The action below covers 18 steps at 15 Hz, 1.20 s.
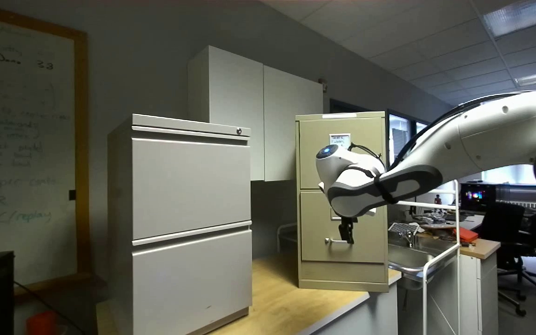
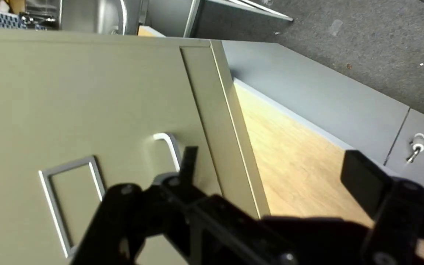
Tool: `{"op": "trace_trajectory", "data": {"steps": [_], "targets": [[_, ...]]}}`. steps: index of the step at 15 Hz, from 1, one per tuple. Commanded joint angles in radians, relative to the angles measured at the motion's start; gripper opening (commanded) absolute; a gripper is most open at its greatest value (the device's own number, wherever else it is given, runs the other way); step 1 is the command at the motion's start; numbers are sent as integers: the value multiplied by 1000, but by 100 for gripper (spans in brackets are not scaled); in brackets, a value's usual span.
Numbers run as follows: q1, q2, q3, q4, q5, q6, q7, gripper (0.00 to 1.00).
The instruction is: Pull open the bottom drawer on the right filing cabinet
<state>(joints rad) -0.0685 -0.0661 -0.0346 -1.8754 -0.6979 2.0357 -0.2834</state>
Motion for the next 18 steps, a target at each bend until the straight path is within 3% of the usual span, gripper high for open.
{"op": "trace_trajectory", "data": {"steps": [1,8,18], "targets": [[12,153,-4,195,-8,-17,-112,100],[-6,361,-20,450,2,-33,-288,100],[-82,622,-44,742,135,-100,-489,100]]}}
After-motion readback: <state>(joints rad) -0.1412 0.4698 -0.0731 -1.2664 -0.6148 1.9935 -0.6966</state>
